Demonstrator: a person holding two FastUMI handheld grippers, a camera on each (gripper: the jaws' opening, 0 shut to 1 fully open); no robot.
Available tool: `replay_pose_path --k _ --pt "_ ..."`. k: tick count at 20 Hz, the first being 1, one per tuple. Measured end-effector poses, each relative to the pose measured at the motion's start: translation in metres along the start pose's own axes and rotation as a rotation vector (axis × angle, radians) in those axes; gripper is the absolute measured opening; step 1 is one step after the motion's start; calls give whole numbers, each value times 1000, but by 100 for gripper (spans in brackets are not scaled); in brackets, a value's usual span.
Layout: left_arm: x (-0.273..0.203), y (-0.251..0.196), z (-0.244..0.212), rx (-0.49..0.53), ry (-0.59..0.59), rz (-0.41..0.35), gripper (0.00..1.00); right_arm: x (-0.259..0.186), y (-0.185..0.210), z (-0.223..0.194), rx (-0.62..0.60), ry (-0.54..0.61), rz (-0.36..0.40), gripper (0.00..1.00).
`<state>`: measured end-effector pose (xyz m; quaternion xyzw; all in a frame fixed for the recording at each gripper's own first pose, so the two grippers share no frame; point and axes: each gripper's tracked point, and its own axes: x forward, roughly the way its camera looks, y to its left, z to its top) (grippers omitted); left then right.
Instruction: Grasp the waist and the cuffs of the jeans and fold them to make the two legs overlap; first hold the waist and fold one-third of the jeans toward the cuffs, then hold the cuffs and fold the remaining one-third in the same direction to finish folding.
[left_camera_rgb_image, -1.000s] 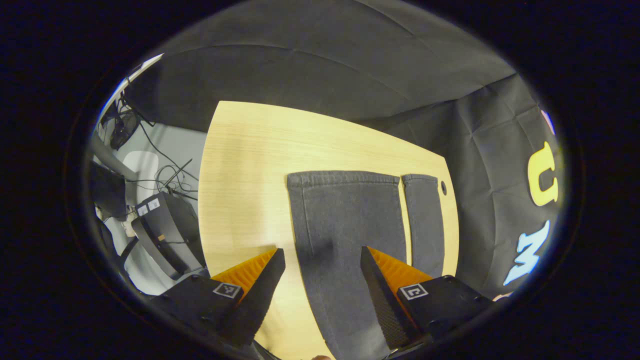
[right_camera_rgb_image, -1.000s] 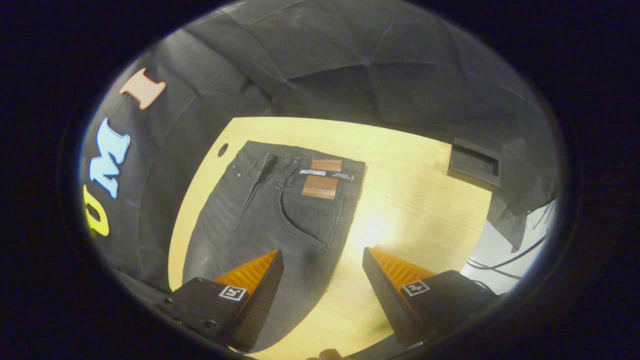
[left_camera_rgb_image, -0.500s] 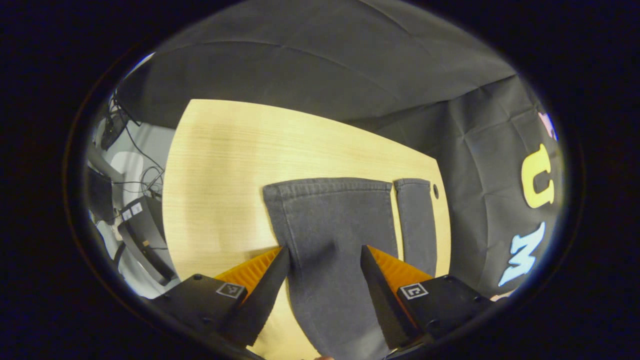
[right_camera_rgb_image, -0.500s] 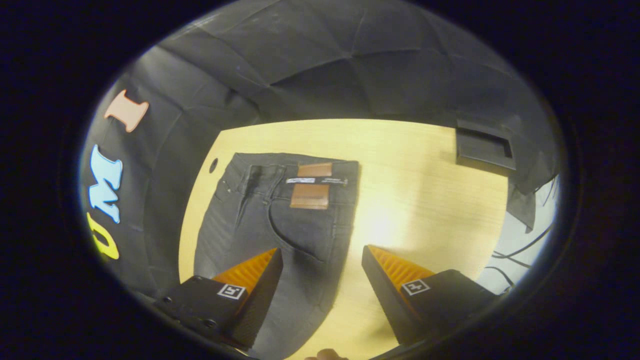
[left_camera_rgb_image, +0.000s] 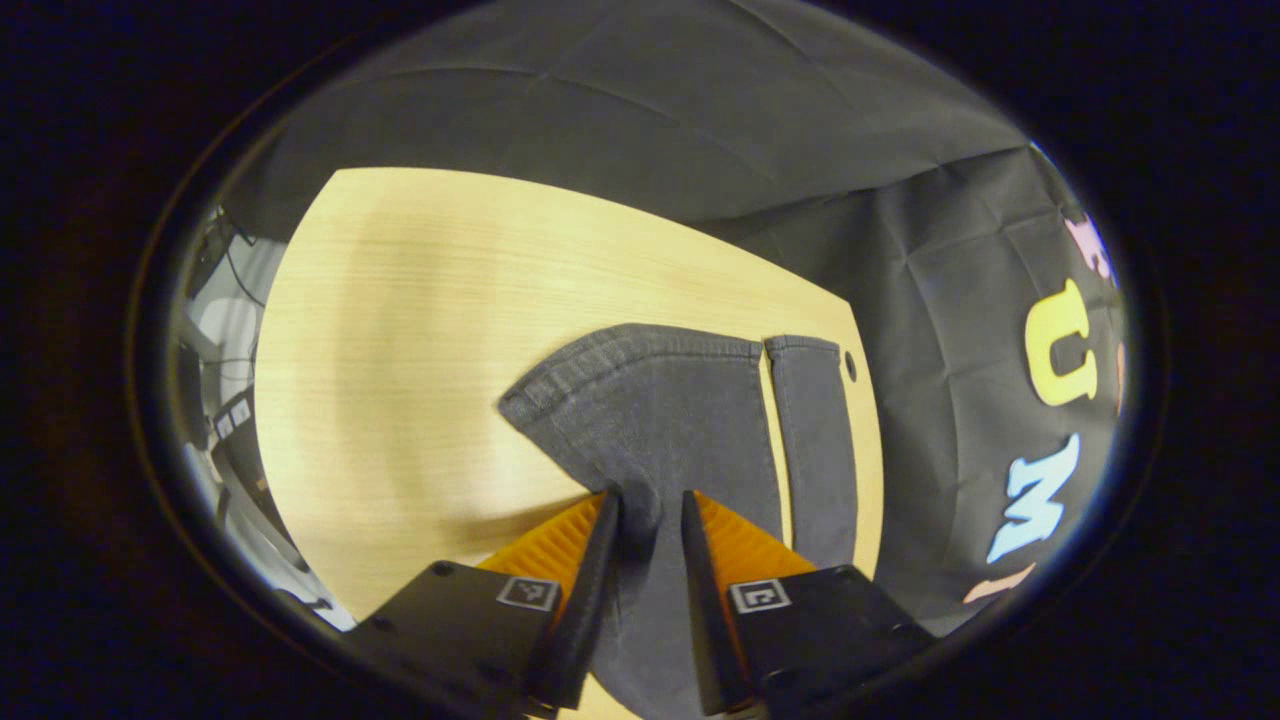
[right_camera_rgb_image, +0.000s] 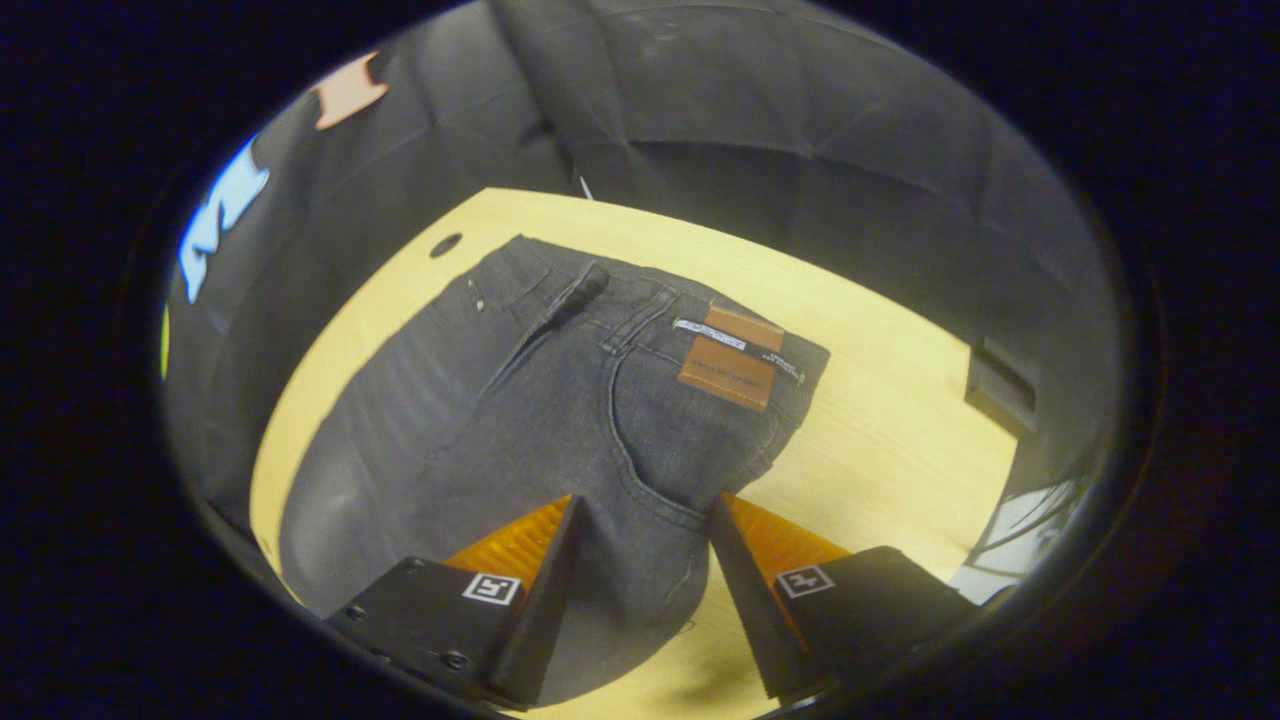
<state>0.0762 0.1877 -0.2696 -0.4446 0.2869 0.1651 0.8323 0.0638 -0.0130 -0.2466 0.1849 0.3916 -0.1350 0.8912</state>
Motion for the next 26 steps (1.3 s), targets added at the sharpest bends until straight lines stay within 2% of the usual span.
replay_pose_path --k 1,2,3,4,5,6,7,8,12,16,17,18,21,24,26 --pt "0 6 0 44 -10 7 39 4 -2 -2 -63 -4 -31 75" --pt "1 6 -2 92 -15 3 24 3 3 0 -105 -31 -14 71" --pt "-1 7 -3 143 -19 17 26 5 6 1 -117 -50 -10 68" --pt "7 5 -6 158 -25 17 22 7 8 1 -122 -62 6 54" --pt "1 4 -9 195 -19 20 15 7 9 3 -119 -78 21 52" --pt "-4 1 -6 219 -21 11 17 7 10 4 -111 -87 43 45" --pt "-3 -2 -11 220 -8 5 16 8 11 7 -81 -101 58 43" --pt "-3 -3 -11 227 6 -12 9 9 12 8 -59 -87 75 22" --pt "-3 -7 -10 196 53 -30 9 4 13 9 19 -32 170 7" --pt "-16 -38 -4 169 104 -95 10 -16 11 18 66 -2 227 5" --pt "-20 -48 -2 174 113 -105 10 -24 13 21 76 5 253 8" --pt "-23 -58 1 175 115 -119 9 -31 15 27 90 12 286 5" --pt "-27 -82 6 206 102 -113 8 -60 23 50 147 36 400 5" --pt "-37 -119 5 208 149 -135 8 -80 38 83 130 30 478 5" --pt "-34 -144 6 225 145 -138 8 -83 63 105 100 13 523 5"
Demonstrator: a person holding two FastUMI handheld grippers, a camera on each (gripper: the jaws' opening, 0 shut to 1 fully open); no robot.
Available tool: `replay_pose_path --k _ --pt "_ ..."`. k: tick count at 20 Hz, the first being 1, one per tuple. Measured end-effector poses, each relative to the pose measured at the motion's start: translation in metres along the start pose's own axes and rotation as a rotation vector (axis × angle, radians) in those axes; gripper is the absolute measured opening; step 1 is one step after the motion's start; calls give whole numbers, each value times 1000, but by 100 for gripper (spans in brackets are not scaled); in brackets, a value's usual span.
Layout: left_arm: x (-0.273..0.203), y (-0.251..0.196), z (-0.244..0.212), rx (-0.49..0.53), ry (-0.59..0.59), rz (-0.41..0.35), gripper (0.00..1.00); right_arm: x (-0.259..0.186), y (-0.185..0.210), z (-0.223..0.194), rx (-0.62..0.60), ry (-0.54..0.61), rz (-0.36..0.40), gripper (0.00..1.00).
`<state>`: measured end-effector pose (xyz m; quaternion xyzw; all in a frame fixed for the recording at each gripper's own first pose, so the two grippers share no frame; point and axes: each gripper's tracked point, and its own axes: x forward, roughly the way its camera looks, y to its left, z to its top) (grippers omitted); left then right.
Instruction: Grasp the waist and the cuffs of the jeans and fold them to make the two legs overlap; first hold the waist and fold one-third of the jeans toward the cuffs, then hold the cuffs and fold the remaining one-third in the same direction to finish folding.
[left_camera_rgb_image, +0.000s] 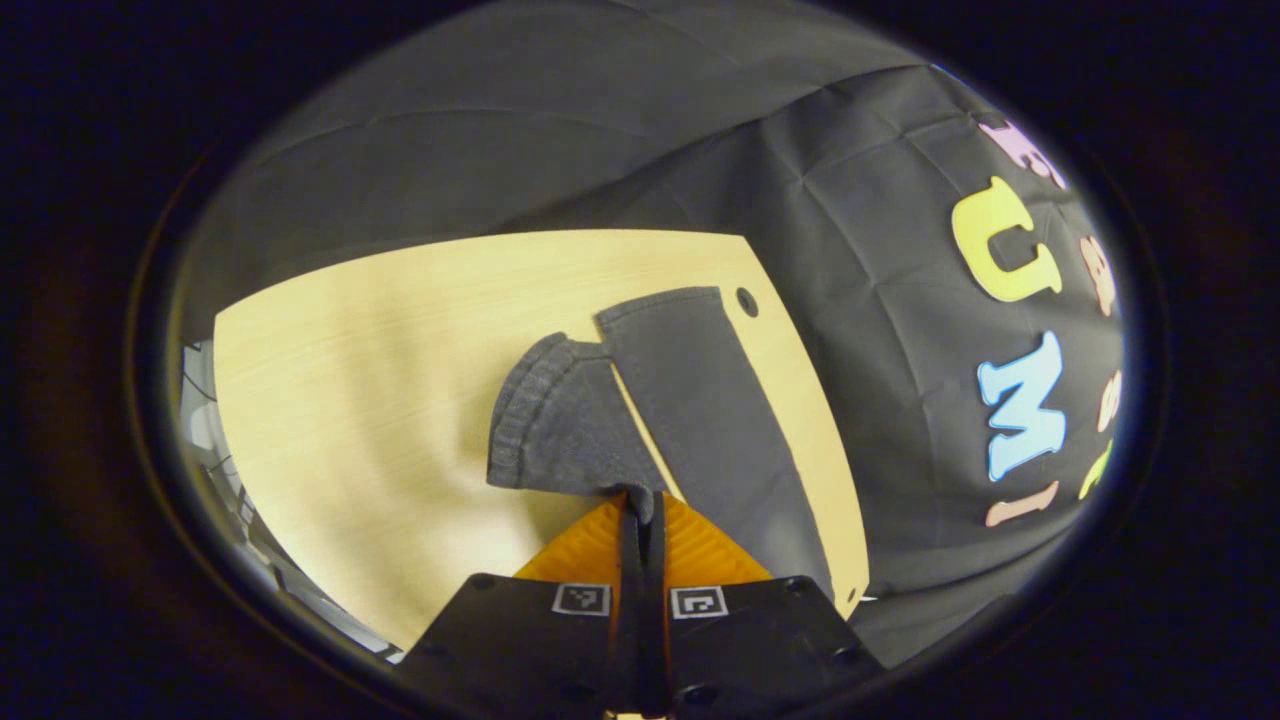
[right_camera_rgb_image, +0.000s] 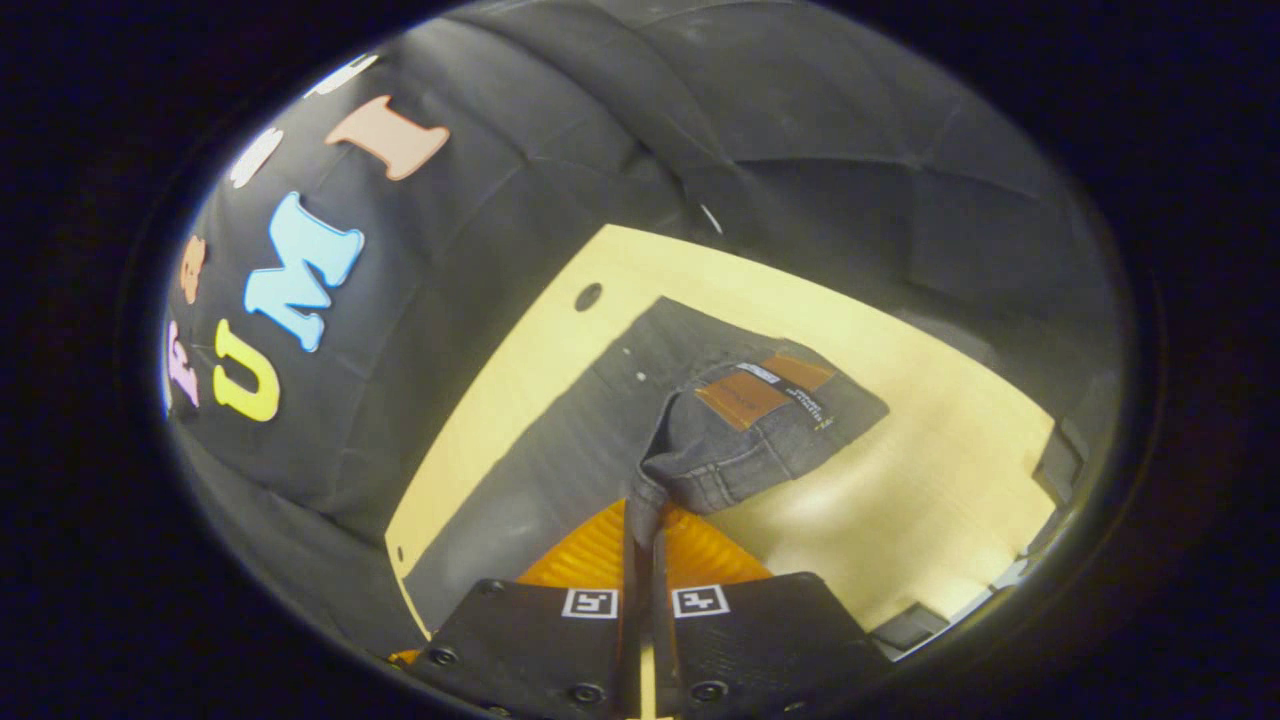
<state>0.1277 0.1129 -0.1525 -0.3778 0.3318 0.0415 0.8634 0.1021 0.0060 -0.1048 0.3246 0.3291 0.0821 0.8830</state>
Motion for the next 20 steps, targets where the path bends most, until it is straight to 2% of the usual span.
replay_pose_path --k 4,8,10,11,12,15,16,17,20 --pt "16 -61 26 55 -22 -20 8 24 49 37 -74 -13 70 5" --pt "55 -101 56 118 -48 0 8 61 90 77 -94 -20 108 4" --pt "83 -111 69 145 -61 16 8 90 99 88 -101 -12 93 4" --pt "99 -115 74 161 -69 23 8 106 98 89 -106 -3 77 0" --pt "115 -117 78 187 -67 38 8 122 95 90 -105 4 54 5" --pt "163 -119 74 302 -60 101 8 161 83 86 -98 13 -6 4" --pt "175 -122 74 330 -64 115 8 169 79 83 -101 13 -23 1" --pt "185 -126 71 350 -71 128 8 175 78 83 -106 3 -28 5" --pt "191 -133 67 382 -97 145 9 178 80 83 -128 -30 -42 5"
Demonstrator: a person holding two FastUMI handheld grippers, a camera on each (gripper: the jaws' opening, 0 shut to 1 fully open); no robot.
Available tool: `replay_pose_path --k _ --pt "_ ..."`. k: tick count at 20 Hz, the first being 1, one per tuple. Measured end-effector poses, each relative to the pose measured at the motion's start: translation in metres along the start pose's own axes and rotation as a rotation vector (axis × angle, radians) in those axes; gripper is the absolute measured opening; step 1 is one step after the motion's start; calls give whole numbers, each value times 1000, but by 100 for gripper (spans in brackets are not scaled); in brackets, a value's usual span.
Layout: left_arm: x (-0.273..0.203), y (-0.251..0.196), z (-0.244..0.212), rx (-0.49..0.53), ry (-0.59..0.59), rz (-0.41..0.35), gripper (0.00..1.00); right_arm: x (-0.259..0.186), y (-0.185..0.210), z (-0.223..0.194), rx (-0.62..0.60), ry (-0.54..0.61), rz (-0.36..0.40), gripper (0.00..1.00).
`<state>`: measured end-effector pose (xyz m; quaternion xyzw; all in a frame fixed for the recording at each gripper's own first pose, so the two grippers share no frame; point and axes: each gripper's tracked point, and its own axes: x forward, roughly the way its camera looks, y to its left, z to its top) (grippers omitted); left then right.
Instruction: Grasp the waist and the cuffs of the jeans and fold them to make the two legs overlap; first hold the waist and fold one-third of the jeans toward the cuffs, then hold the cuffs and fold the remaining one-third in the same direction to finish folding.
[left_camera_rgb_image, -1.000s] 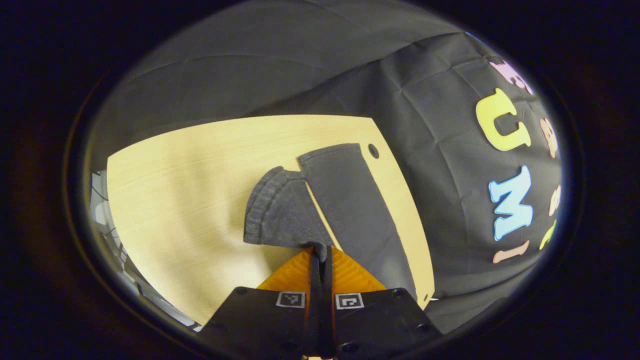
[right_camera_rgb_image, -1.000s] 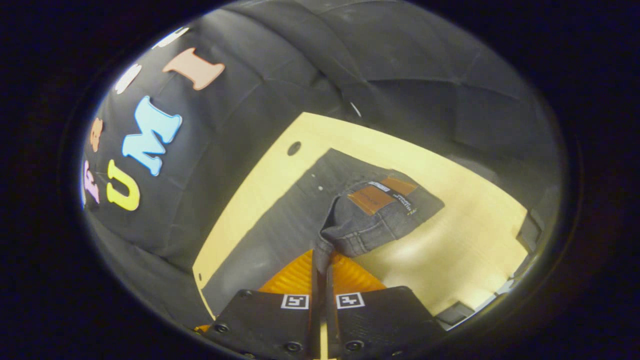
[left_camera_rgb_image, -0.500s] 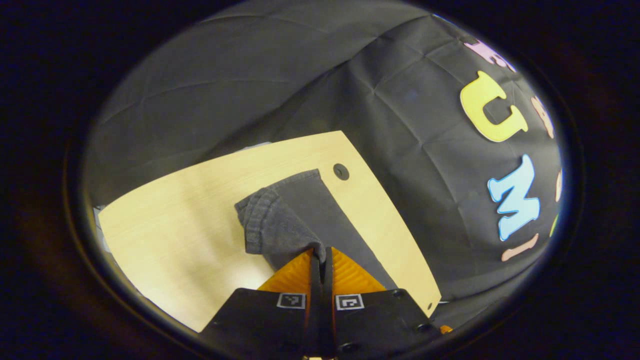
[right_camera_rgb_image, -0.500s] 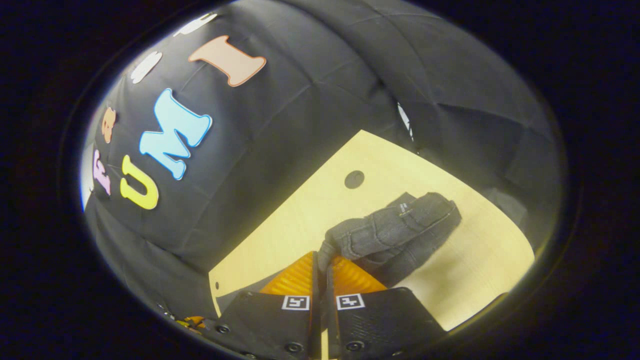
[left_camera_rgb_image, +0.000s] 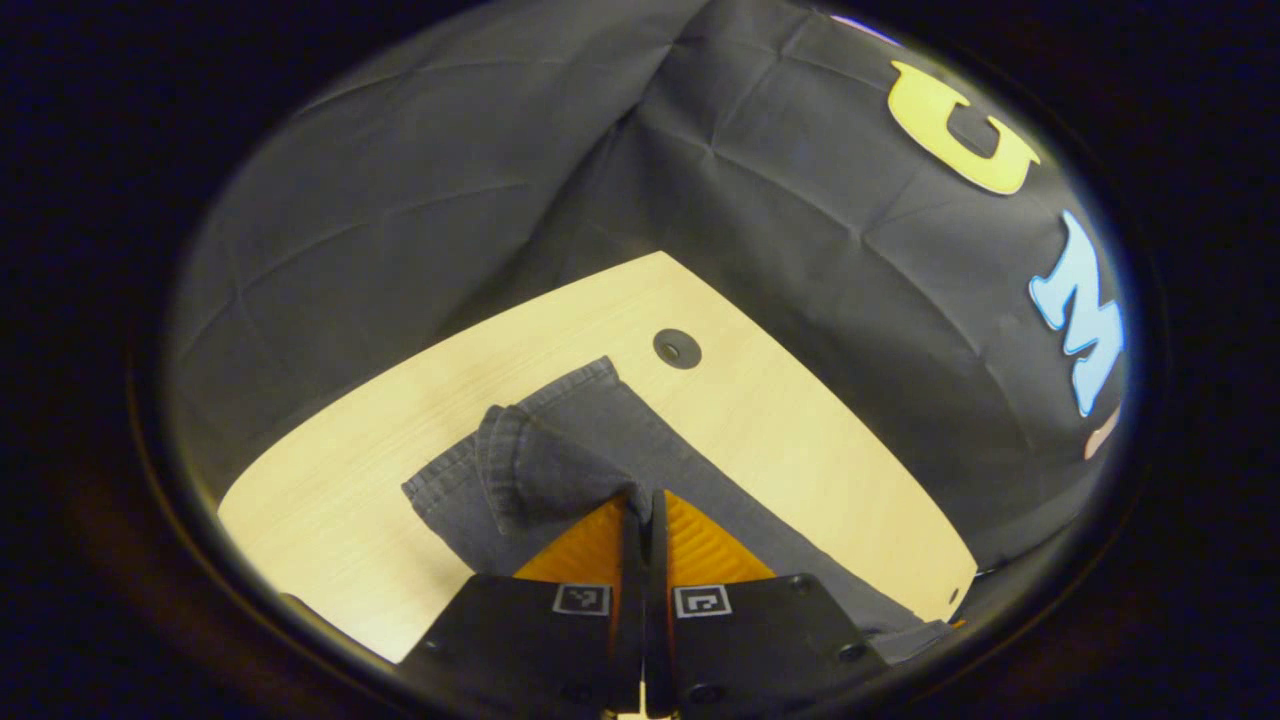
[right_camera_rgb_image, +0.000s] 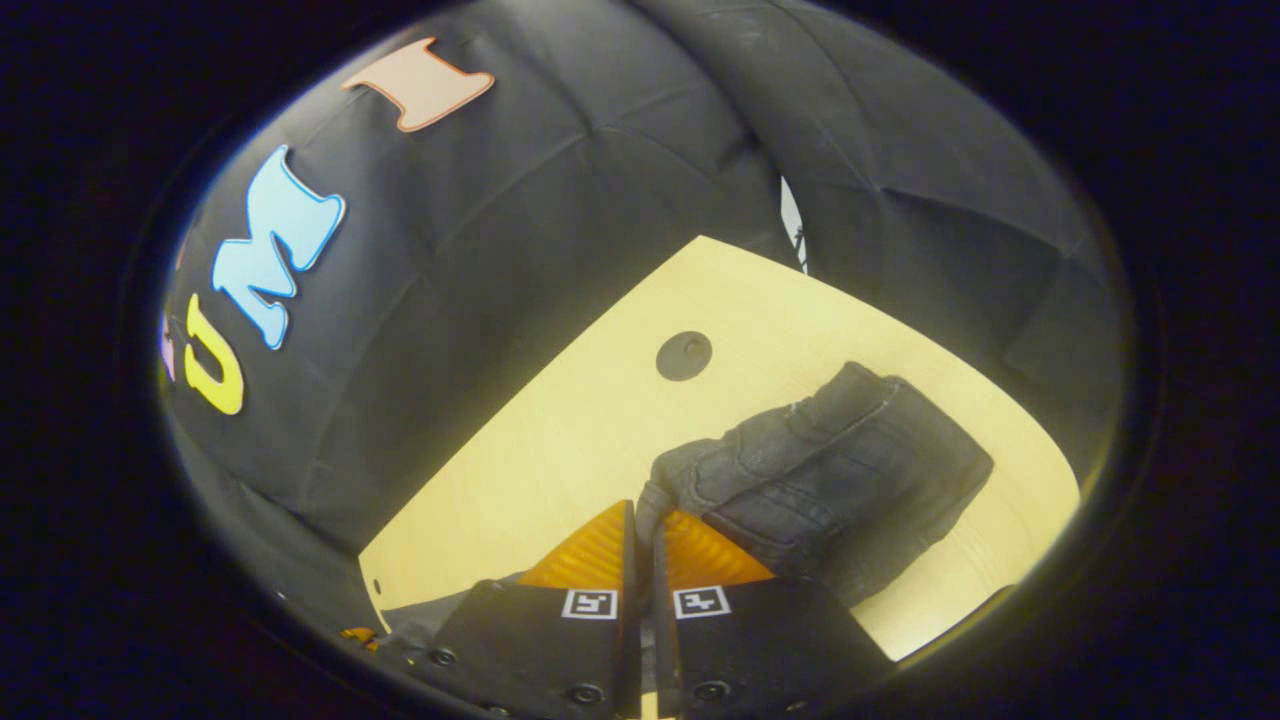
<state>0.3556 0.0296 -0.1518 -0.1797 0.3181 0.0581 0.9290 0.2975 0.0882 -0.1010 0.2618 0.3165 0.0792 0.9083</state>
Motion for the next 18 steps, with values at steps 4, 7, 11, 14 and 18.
replay_pose_path --k 4,7,11,14,18 --pt "-25 -4 -7 62 -33 -23 38 -14 6 4 -65 -55 17 23" --pt "-58 -2 2 128 -90 3 100 -40 1 18 -109 -145 6 57" --pt "-119 -13 -1 172 -169 -13 99 -86 -52 39 -69 -267 -90 82" --pt "-166 -16 -19 212 -230 -18 99 -93 -118 34 -17 -270 -210 87" --pt "-209 -20 -36 261 -289 -9 99 -73 -157 11 157 -217 -252 90"
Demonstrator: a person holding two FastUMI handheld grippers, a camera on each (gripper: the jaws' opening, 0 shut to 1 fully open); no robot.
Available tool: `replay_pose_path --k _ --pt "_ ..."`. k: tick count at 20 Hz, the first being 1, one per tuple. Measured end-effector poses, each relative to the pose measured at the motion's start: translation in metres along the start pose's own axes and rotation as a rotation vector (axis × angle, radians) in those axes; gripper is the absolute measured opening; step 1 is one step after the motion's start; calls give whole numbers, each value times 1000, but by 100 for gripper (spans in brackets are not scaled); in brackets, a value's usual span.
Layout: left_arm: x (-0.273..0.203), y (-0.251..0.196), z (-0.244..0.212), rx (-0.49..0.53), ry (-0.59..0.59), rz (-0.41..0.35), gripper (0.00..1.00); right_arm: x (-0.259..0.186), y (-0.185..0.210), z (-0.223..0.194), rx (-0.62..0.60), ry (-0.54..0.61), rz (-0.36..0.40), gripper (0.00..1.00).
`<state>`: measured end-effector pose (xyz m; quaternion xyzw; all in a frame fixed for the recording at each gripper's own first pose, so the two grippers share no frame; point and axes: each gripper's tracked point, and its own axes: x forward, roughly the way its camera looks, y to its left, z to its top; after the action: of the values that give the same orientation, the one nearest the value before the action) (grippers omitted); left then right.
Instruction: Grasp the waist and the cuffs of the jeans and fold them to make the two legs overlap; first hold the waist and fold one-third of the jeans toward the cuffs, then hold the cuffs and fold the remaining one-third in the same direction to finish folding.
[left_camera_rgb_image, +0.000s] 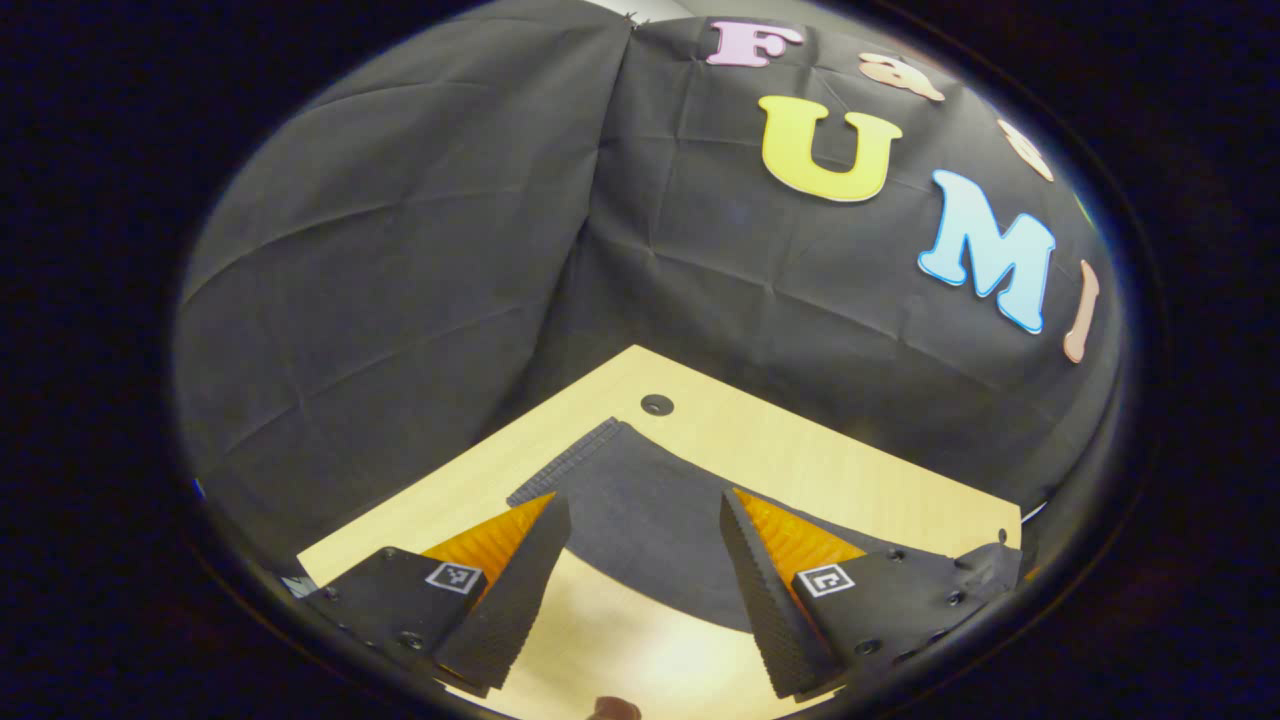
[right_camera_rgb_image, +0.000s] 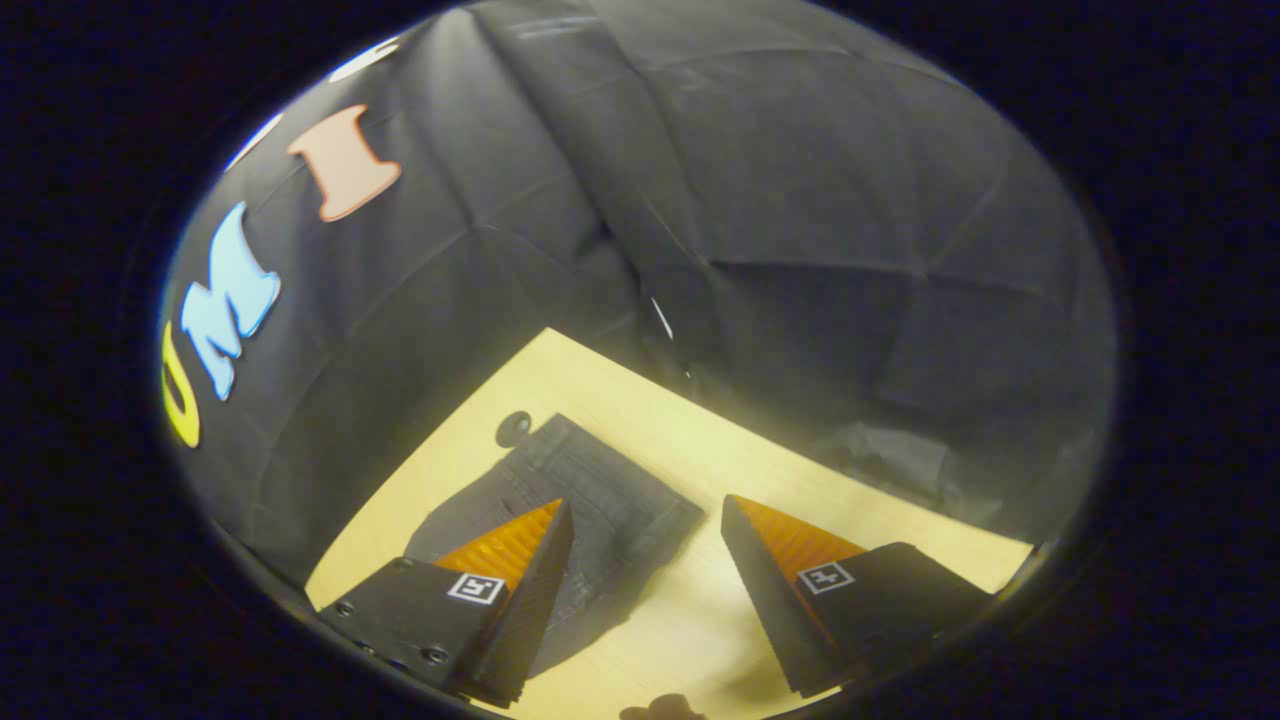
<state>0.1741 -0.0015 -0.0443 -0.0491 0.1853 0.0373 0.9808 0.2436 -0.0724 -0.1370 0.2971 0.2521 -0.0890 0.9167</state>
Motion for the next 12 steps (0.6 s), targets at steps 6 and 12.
replay_pose_path --k 6,12 --pt "-23 -10 9 97 -62 -14 98 5 -8 -16 133 67 -3 92" --pt "-20 -26 5 71 -44 -109 98 -10 -24 -2 115 39 -27 59"
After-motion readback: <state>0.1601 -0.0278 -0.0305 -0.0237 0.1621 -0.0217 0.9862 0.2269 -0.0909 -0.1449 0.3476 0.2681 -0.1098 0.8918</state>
